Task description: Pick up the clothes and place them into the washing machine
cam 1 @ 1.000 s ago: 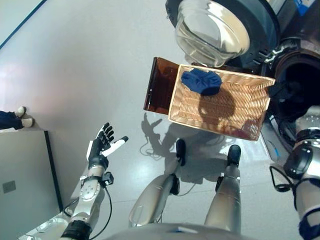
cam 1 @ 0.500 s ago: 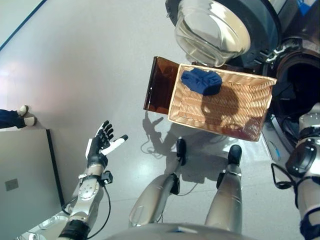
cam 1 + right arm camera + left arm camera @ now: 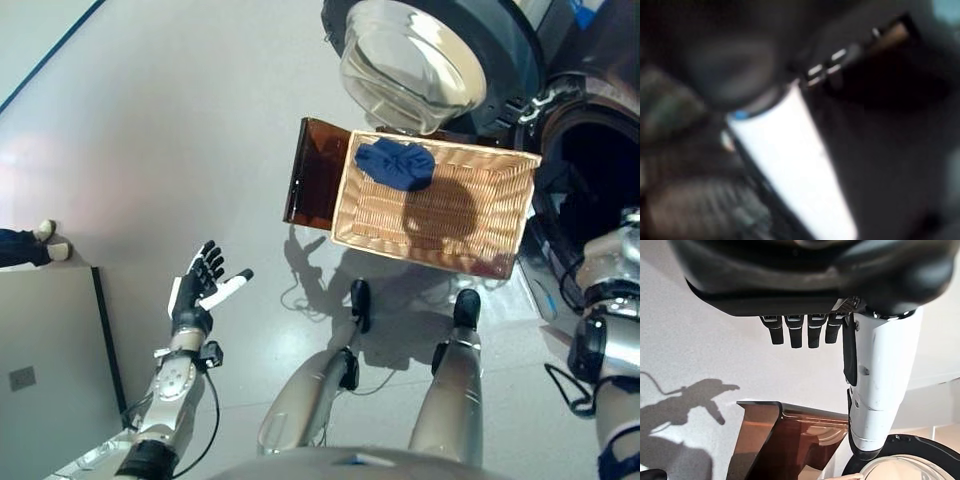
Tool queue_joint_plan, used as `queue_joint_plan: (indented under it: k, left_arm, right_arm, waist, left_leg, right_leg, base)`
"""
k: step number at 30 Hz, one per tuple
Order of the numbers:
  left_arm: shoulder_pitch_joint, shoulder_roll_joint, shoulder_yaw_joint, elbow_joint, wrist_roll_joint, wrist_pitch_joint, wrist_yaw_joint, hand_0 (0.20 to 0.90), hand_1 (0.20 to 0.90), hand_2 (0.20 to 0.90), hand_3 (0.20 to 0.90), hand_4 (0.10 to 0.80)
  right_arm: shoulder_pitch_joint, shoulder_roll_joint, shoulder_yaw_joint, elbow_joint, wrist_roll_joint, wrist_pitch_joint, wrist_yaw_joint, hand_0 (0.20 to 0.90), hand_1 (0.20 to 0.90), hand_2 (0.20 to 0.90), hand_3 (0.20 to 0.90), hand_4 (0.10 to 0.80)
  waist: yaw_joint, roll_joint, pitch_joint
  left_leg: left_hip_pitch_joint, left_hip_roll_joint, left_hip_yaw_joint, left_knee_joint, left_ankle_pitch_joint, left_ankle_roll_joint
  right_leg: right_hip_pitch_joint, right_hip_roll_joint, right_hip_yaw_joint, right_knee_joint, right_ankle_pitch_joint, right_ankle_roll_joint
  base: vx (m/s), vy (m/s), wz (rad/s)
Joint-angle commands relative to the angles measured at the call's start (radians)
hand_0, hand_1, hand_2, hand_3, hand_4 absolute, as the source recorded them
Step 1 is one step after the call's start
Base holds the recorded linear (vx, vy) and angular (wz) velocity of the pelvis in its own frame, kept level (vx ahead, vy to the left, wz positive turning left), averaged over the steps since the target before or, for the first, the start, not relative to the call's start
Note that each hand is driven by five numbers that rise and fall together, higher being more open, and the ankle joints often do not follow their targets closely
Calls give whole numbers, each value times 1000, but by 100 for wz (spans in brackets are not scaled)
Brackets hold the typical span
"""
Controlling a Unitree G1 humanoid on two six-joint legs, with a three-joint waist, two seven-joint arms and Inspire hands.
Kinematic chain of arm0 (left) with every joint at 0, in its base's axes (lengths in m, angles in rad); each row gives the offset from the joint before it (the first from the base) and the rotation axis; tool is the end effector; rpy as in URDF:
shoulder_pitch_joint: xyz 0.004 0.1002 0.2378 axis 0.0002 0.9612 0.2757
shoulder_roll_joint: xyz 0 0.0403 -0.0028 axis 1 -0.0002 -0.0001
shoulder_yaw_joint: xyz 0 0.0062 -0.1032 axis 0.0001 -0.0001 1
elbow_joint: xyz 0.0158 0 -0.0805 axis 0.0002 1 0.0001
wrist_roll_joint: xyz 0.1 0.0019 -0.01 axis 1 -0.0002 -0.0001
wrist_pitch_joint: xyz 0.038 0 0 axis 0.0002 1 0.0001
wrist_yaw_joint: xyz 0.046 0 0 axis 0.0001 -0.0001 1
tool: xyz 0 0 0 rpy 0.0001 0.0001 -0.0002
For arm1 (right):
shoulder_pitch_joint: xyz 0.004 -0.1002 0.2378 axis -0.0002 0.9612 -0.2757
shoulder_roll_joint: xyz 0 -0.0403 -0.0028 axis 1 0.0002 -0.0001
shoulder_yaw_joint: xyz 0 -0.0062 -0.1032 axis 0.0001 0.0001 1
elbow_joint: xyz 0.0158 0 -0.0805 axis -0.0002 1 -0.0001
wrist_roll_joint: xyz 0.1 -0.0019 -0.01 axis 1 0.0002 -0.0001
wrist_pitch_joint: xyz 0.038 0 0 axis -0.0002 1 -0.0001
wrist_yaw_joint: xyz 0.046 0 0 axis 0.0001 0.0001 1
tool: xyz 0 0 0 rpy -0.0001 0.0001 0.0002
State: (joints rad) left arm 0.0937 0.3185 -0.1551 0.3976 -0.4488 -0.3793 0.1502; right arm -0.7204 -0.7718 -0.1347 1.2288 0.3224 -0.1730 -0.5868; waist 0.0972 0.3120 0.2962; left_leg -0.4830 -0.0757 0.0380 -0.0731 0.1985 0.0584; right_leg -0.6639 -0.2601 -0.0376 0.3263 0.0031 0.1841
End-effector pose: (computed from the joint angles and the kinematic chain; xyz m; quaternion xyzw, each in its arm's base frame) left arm 0.1623 0.2104 -0.0208 -0.0413 0.0709 0.1019 0.9914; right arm 0.2697 -0.3692 0.1163 -0.1026 0.0367 -0.5509 0.8274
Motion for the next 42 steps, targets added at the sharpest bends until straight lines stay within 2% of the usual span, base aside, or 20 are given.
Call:
queue_joint_plan:
  k: [1,4,5,10,17,28,33,42]
  left_arm:
    - [31,14,111,-31,-8,-84,-6,900,900,900,900,800]
    - [37,14,118,-42,-5,-79,-10,900,900,900,900,800]
    - [33,11,123,-31,2,-76,-15,900,900,900,900,800]
    - [15,-2,139,-16,22,-79,-10,900,900,900,900,800]
    - [1,-4,125,-31,29,-88,-17,900,900,900,900,800]
    - [6,8,108,-84,7,-98,-25,900,900,900,900,800]
    - [13,24,119,-132,-4,-102,-25,900,900,900,900,800]
    - [21,36,127,-174,-11,-94,-21,900,900,900,900,800]
  right_arm:
    - [75,-107,116,-89,-319,48,-29,900,900,900,900,800]
    - [86,-91,146,-81,-385,73,-30,900,900,900,900,800]
    - [115,-89,187,-86,-480,89,-1,900,900,900,900,800]
    - [150,-79,279,-133,-701,136,7,900,900,900,900,800]
    - [100,-93,380,-59,-894,208,-5,900,900,900,900,800]
    - [-76,-116,456,30,-897,244,-20,900,900,900,900,800]
    - [-163,-172,494,57,-904,274,-32,900,900,900,900,800]
    - [-219,-182,554,108,-924,292,13,900,900,900,900,800]
  waist:
    - [9,9,-89]
    - [12,5,-93]
    - [11,-2,-97]
    - [8,-8,-98]
    - [15,-3,-95]
    - [42,16,-67]
    - [46,25,-31]
    - [48,5,10]
  left_leg:
    - [20,24,-10,-14,-68,-129]
    - [25,23,-14,-14,-68,-127]
    - [30,22,-18,-14,-70,-126]
    - [28,24,-18,-14,-66,-126]
    - [14,23,-18,-14,-60,-128]
    - [-21,32,-12,-14,-41,-138]
    - [-54,30,-30,-14,-21,-153]
    - [-113,36,-50,-14,-1,-163]
  right_leg:
    - [37,56,-45,-65,5,-86]
    - [45,55,-50,-66,6,-85]
    - [54,56,-52,-72,7,-86]
    - [59,59,-54,-89,19,-83]
    - [52,58,-54,-104,29,-85]
    - [18,69,-47,-112,42,-88]
    - [-25,66,-49,-64,23,-92]
    - [-103,72,-58,12,-10,-110]
  base:
    - [25,-21,16]
    - [11,0,4]
    - [0,0,0]
    - [-5,3,-1]
    - [-21,10,-1]
    - [-38,-1,-3]
    - [-67,-29,13]
    - [-49,-60,11]
